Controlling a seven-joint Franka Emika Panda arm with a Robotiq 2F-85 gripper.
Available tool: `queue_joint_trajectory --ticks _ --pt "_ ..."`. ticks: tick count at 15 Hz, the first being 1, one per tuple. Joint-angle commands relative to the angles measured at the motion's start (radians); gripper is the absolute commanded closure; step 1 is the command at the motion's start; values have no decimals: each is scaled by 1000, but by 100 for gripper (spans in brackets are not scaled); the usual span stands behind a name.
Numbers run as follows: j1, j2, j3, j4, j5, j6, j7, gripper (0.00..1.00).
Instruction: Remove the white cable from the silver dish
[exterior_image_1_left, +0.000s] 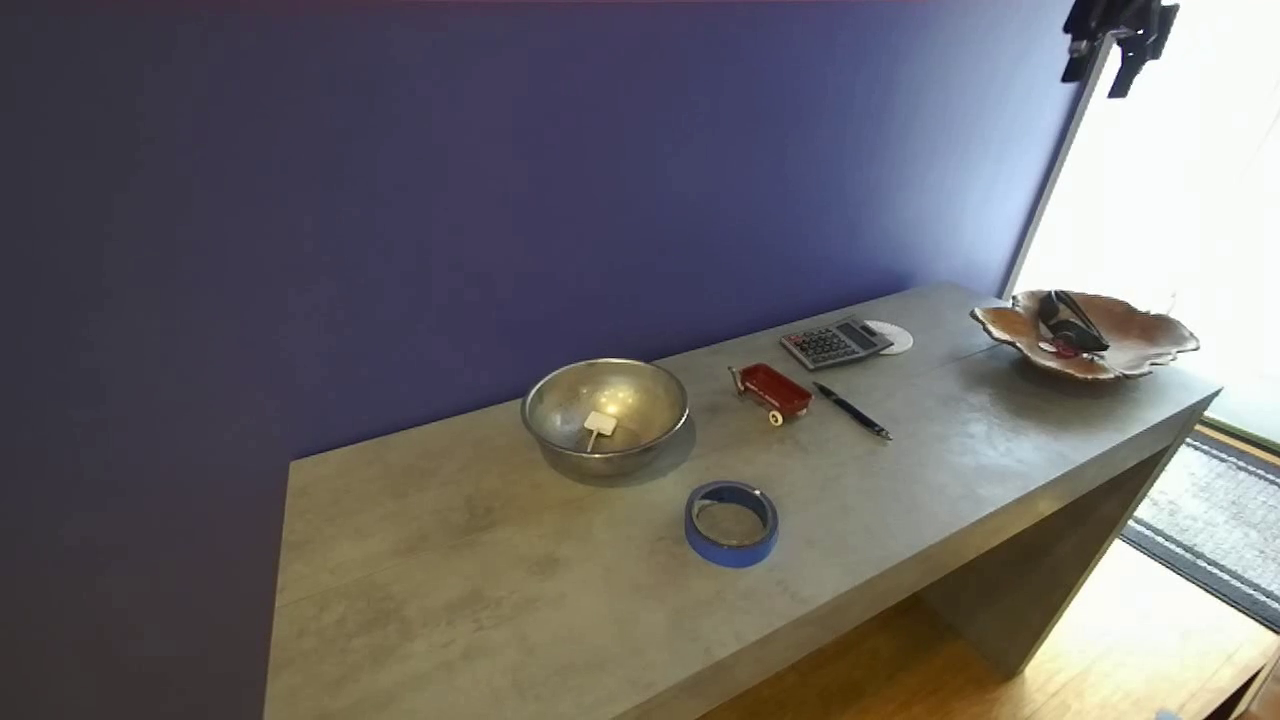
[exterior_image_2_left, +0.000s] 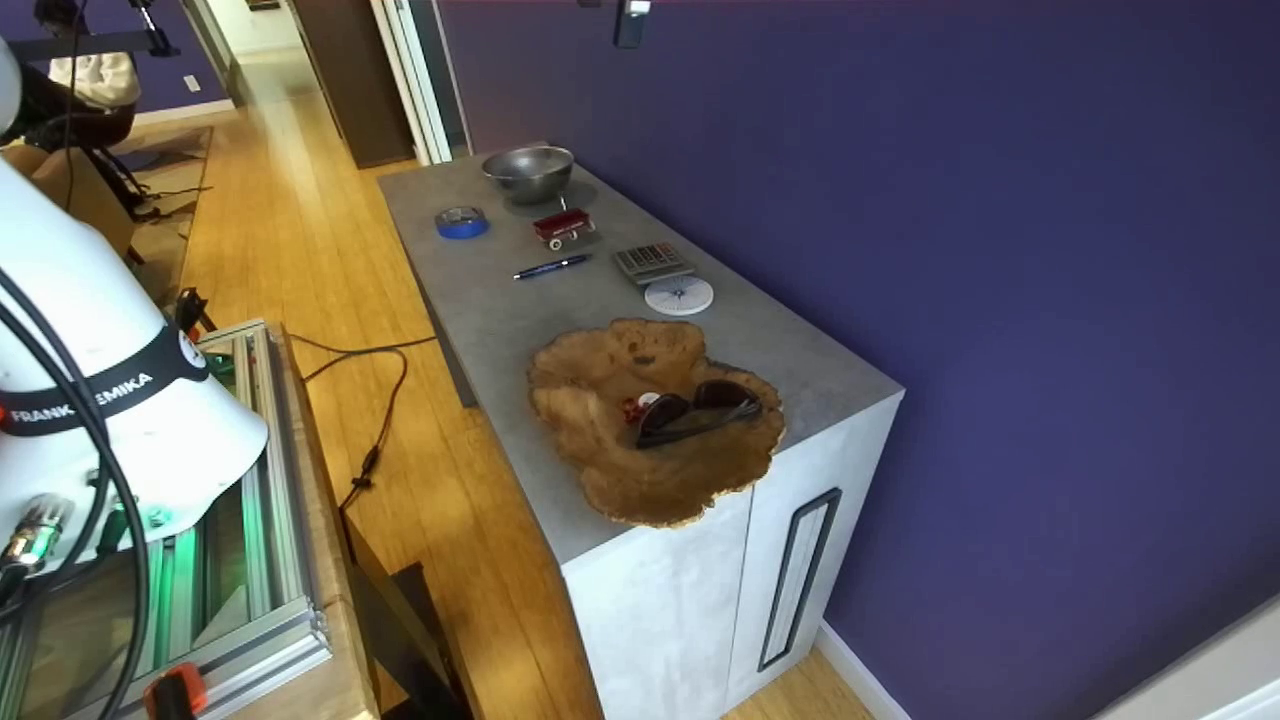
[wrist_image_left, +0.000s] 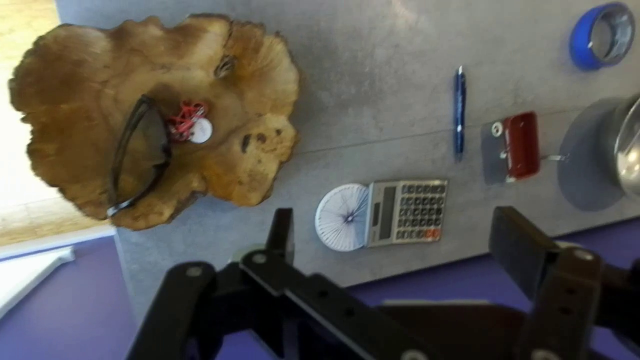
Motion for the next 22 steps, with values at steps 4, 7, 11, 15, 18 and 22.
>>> queue_joint_trajectory --ticks 4,7,11,15,18,22 --pt "163 73 239 8 2 73 191 0" --pt "174 76 260 3 7 73 192 0" --pt "156 78 245 3 6 71 178 0" --pt "183 161 282 16 29 188 260 0" --pt "256 267 356 71 -27 272 316 0" --pt "376 449 415 207 -124 389 445 0"
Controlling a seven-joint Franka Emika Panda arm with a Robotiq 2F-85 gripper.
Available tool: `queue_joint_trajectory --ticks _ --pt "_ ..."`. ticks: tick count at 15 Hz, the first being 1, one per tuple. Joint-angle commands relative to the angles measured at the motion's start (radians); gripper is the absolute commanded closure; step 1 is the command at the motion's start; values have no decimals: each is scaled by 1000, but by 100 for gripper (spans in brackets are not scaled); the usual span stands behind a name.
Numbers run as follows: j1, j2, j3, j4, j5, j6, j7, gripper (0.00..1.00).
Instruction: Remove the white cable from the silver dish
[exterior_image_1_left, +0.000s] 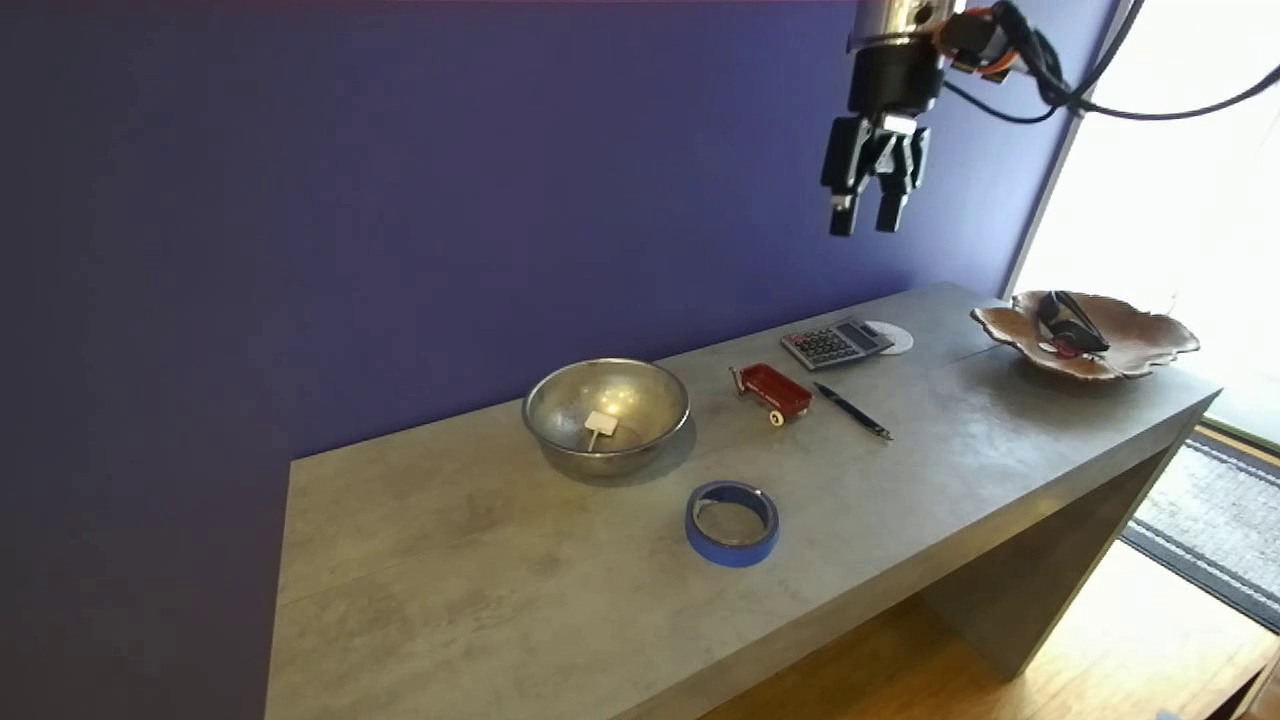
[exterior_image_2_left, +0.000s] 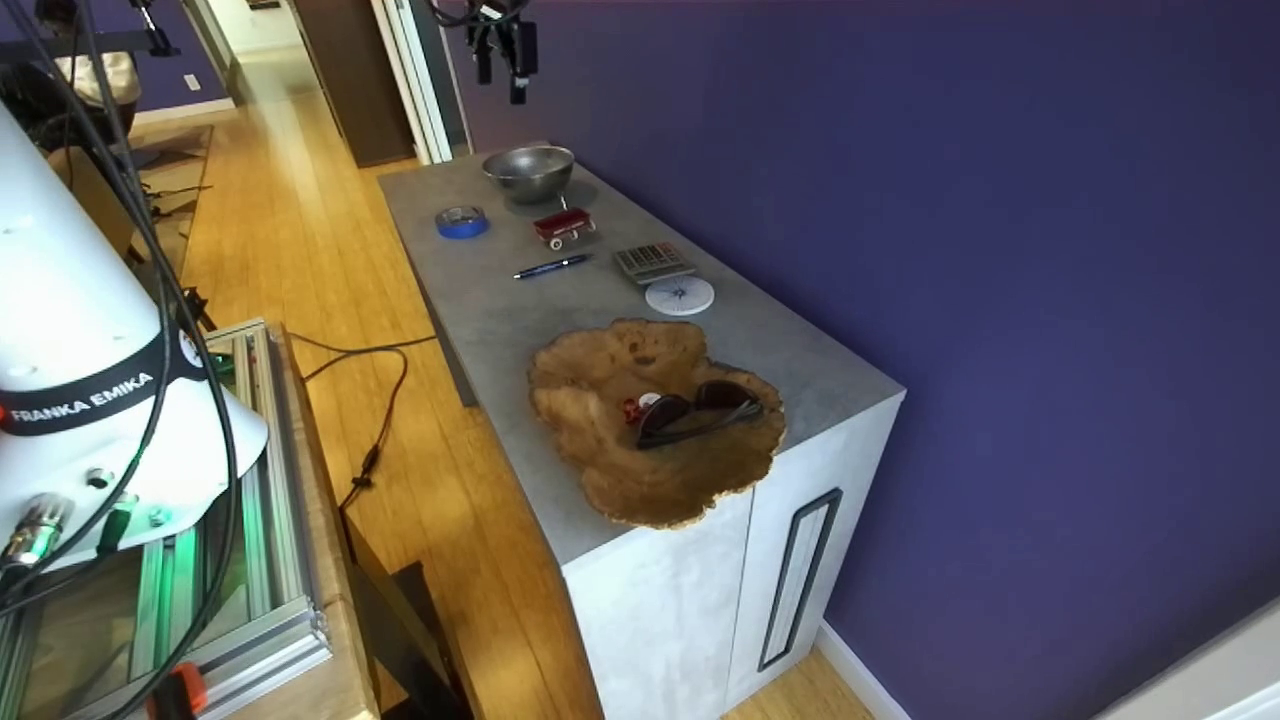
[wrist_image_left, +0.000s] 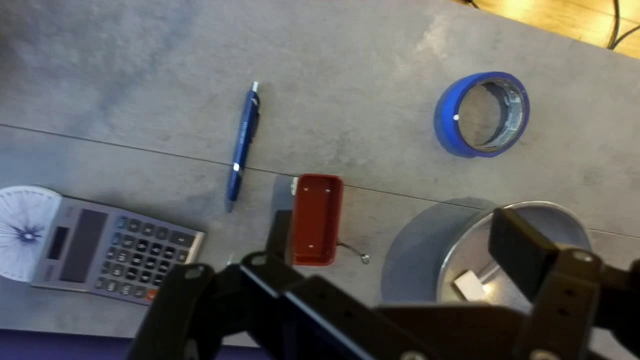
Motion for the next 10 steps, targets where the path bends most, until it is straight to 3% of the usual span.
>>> queue_joint_trajectory --ticks 1,3,4,8,9,10 --pt "99 187 28 180 -105 69 128 0" --pt "150 293 33 300 -129 32 127 0" --pt "128 179 25 163 -92 69 107 0" --pt "165 291 21 273 -102 65 111 0" --pt "168 277 10 250 -89 91 172 0" --pt "179 321 10 296 -53 111 243 0"
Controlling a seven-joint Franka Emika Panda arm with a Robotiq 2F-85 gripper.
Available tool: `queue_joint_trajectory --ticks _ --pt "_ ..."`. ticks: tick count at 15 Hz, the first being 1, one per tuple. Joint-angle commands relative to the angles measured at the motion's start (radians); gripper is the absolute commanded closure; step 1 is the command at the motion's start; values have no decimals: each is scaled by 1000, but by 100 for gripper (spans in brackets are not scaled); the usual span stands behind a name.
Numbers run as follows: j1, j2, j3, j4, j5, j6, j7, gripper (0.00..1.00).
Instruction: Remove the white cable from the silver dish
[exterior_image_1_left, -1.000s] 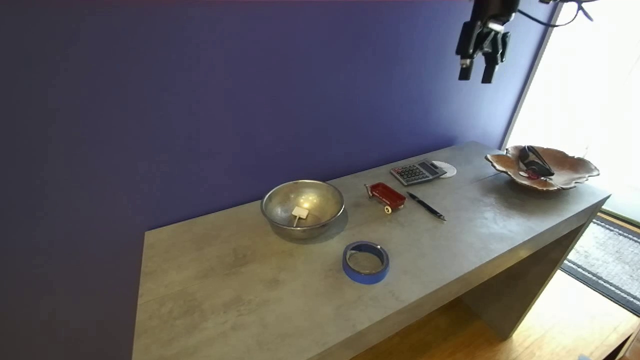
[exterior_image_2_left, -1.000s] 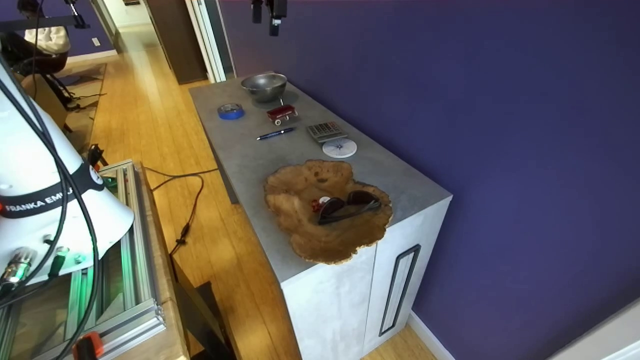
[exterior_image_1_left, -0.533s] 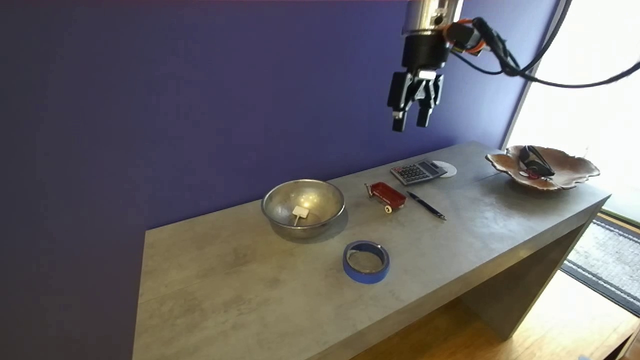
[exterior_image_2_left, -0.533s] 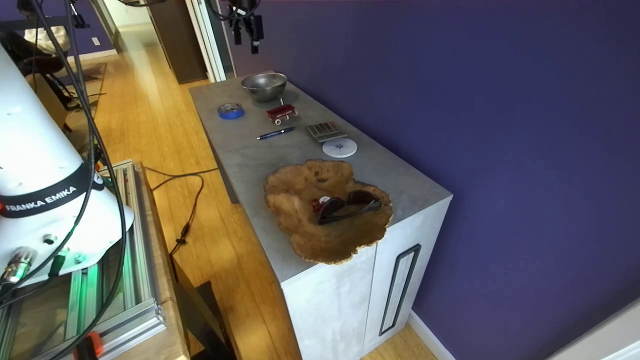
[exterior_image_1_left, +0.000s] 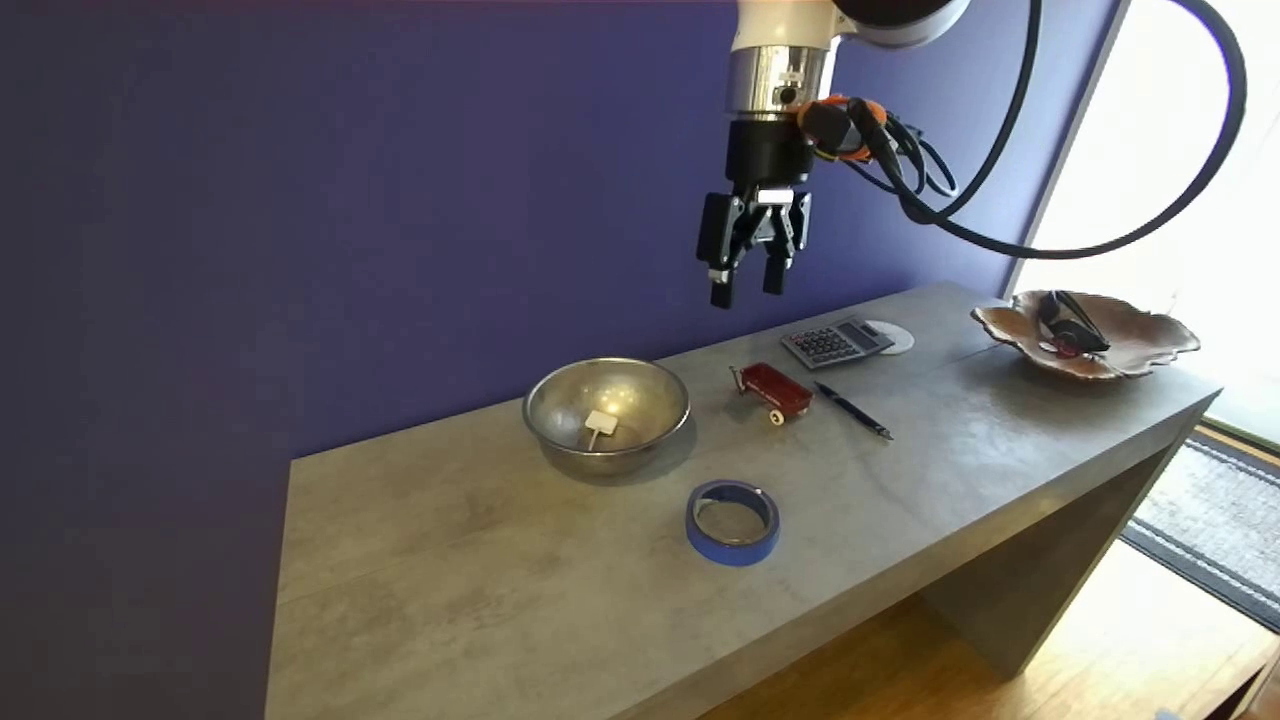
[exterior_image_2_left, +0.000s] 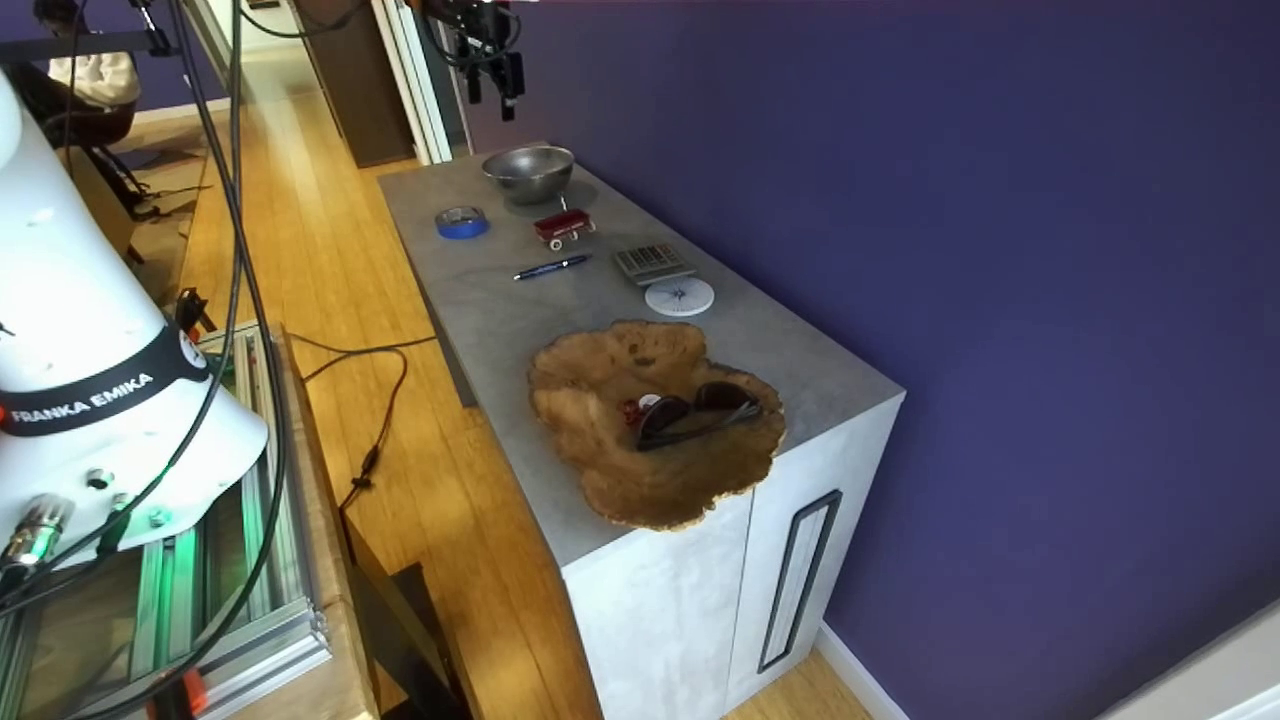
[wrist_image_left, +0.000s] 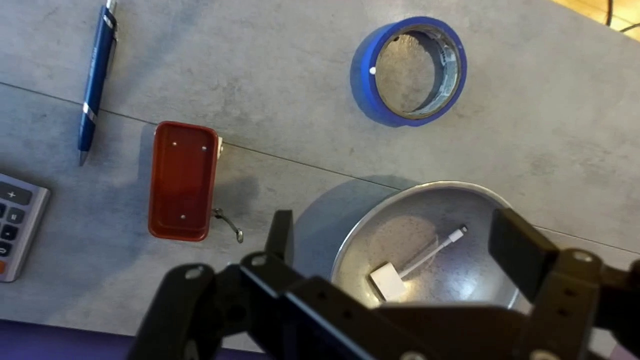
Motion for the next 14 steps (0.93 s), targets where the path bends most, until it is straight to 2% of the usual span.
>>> queue_joint_trajectory --ticks 1,4,6,8,10,11,14 --pt "43 74 -18 73 60 30 166 0" --pt "112 198 -27 212 87 48 341 0" --pt "166 254 -53 274 61 138 456 0" --pt "227 311 -99 333 29 226 566 0" --pt "277 363 -170 383 1 268 669 0" --pt "238 303 -114 304 33 244 575 0" --pt "265 353 -155 356 17 260 631 0"
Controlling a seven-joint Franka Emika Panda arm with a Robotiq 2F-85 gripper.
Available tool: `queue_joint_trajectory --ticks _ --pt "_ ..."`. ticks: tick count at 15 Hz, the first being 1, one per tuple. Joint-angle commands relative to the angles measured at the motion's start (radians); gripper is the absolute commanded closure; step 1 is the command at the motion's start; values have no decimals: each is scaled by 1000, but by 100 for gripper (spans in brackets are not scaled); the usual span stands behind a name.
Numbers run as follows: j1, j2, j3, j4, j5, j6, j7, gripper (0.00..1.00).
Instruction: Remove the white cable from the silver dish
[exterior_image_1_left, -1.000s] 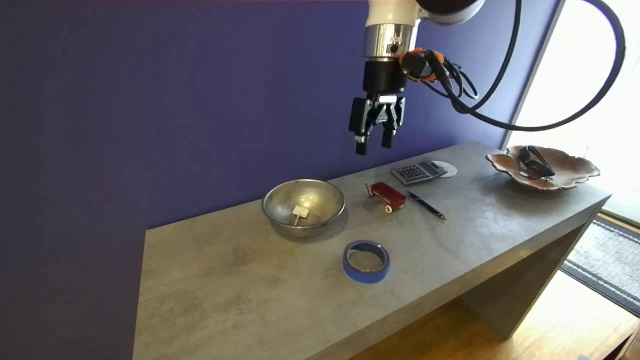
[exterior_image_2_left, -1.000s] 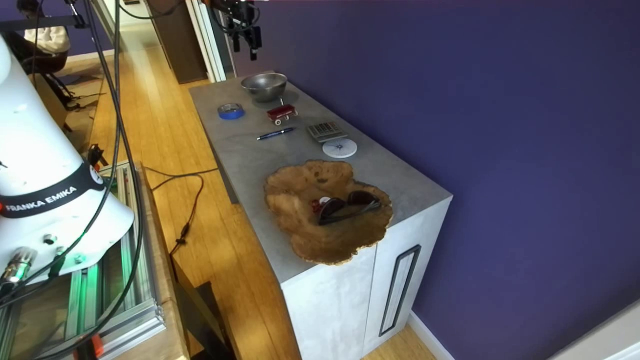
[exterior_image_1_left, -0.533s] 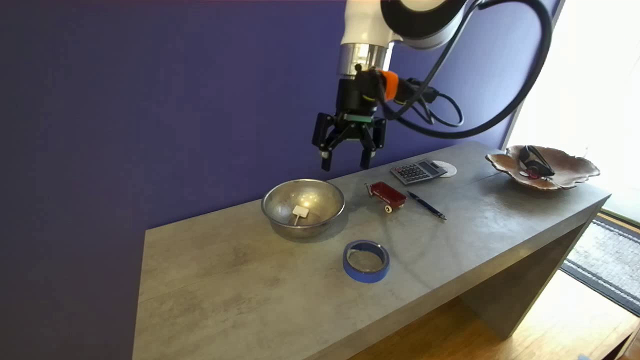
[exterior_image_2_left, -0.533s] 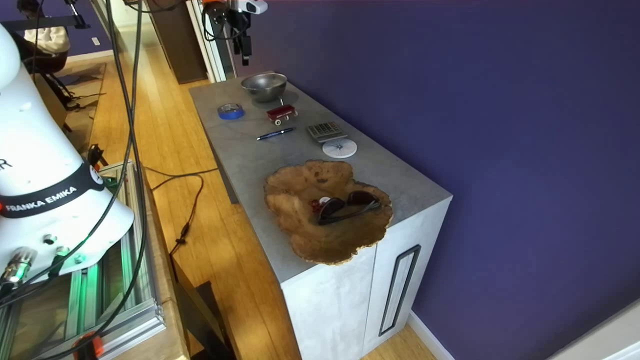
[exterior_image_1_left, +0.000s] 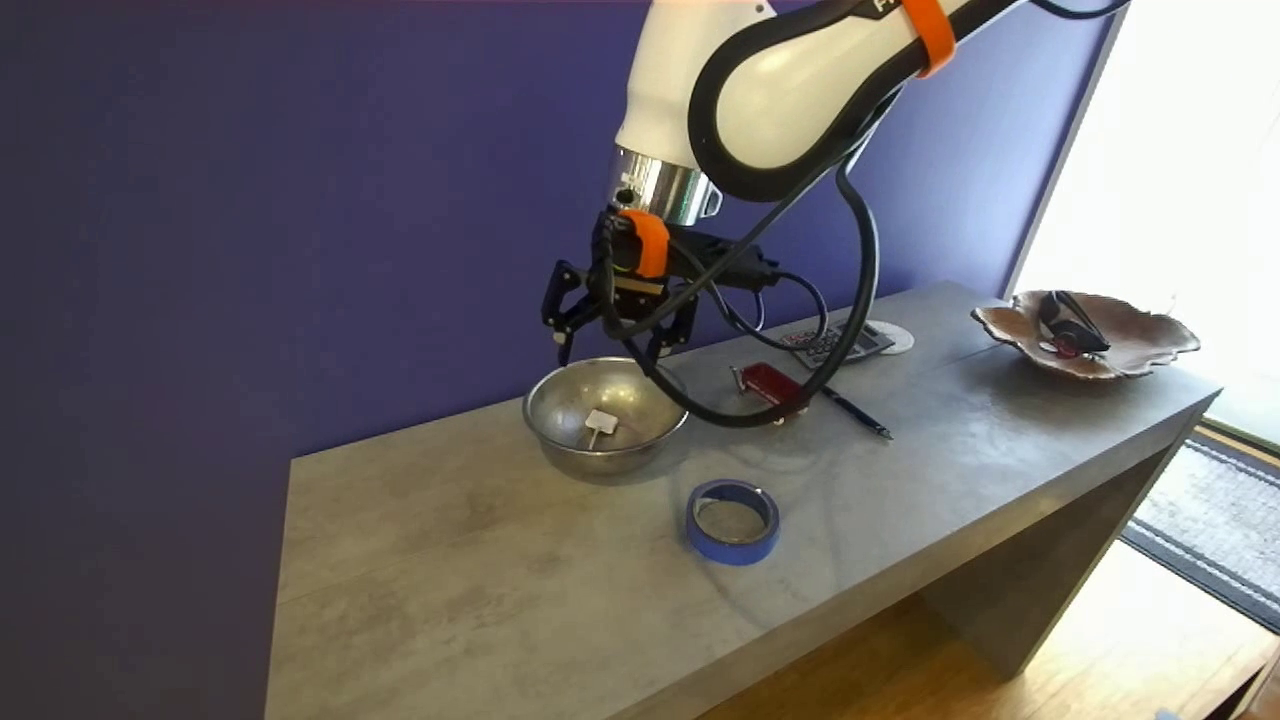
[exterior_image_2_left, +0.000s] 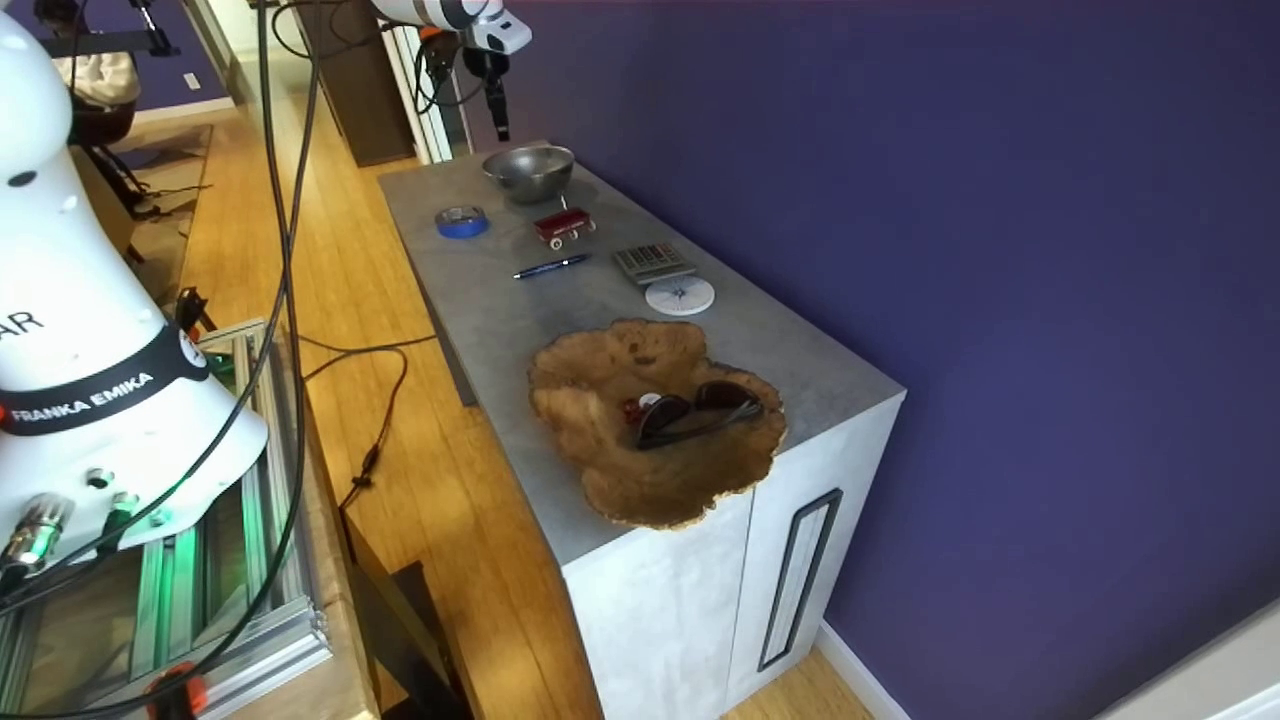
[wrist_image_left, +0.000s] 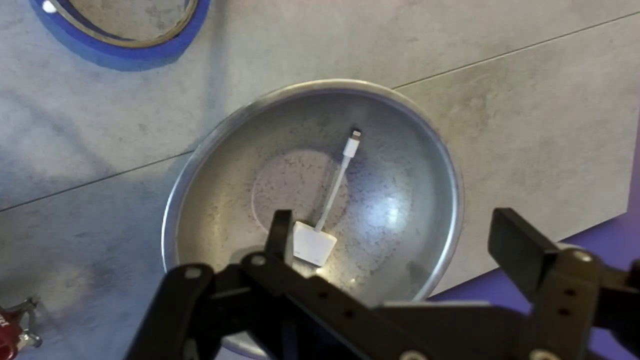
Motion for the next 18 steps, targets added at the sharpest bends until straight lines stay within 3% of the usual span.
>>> queue_joint_trajectory --ticks 1,6,11,13,14,18 --pt "-14 32 20 31 14 8 -13 0" --pt "-73 138 76 94 67 70 -100 0" --pt "-81 219 63 172 62 47 -129 0" --pt "-58 248 47 219 45 13 -116 8" --pt "-43 261 35 242 35 -7 -103 18" --pt "-5 313 1 334 18 -90 -80 39"
